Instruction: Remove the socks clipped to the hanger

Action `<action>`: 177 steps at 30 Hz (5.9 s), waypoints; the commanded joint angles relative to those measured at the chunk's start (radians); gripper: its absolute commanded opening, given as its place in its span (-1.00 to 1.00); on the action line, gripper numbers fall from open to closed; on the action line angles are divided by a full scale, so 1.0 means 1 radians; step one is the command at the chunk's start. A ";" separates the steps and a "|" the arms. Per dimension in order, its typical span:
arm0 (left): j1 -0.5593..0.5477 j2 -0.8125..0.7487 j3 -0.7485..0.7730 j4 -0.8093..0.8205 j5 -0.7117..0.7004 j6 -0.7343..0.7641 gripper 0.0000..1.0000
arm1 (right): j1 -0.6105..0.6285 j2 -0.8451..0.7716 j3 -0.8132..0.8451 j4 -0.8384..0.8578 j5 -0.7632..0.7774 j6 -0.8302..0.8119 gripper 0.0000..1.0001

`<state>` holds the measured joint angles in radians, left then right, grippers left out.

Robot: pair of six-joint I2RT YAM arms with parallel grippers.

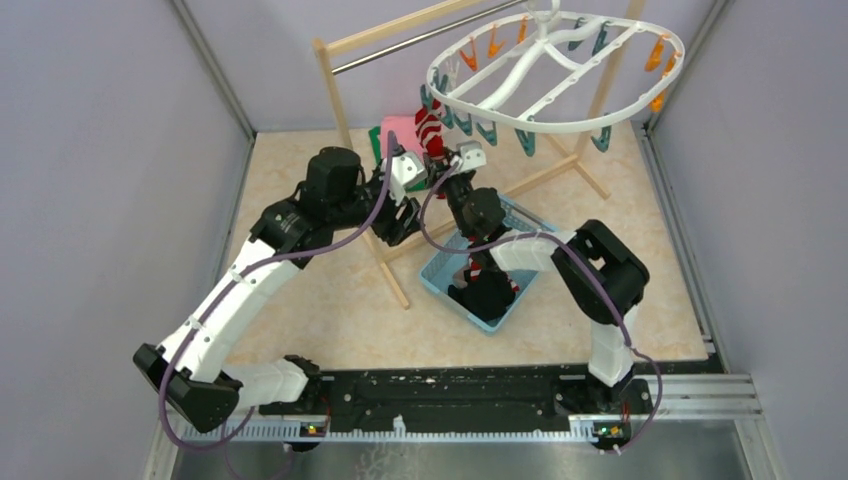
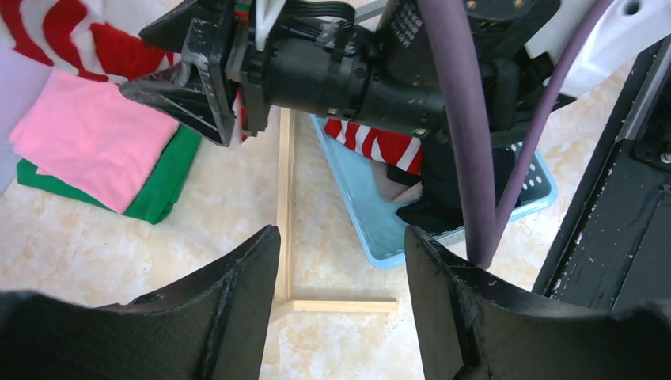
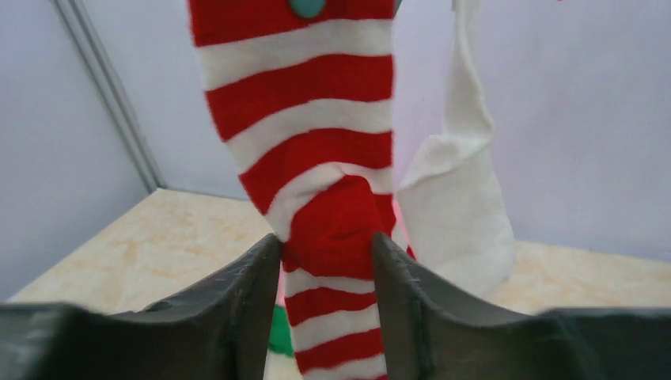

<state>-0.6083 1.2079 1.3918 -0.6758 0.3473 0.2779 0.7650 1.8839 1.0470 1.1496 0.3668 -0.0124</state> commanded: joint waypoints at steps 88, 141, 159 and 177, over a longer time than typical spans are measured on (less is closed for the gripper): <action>0.014 0.178 0.030 0.292 0.584 -0.223 0.50 | -0.111 -0.928 -0.580 -0.168 -0.624 0.973 -1.00; 0.014 0.354 0.361 0.380 -0.030 -0.484 0.35 | -0.139 -0.825 -0.483 -0.379 -0.603 0.757 -1.00; 0.015 0.273 0.258 0.418 -0.021 -0.517 0.38 | -0.110 -0.765 -0.447 -0.355 -0.582 0.756 -1.00; 0.015 0.321 0.303 0.419 -0.063 -0.534 0.07 | -0.100 -0.726 -0.441 -0.316 -0.590 0.766 -1.00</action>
<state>-0.5938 1.5173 1.6554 -0.2916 0.3065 -0.2356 0.6544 1.1484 0.5583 0.7727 -0.2184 0.7593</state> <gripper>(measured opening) 0.540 0.004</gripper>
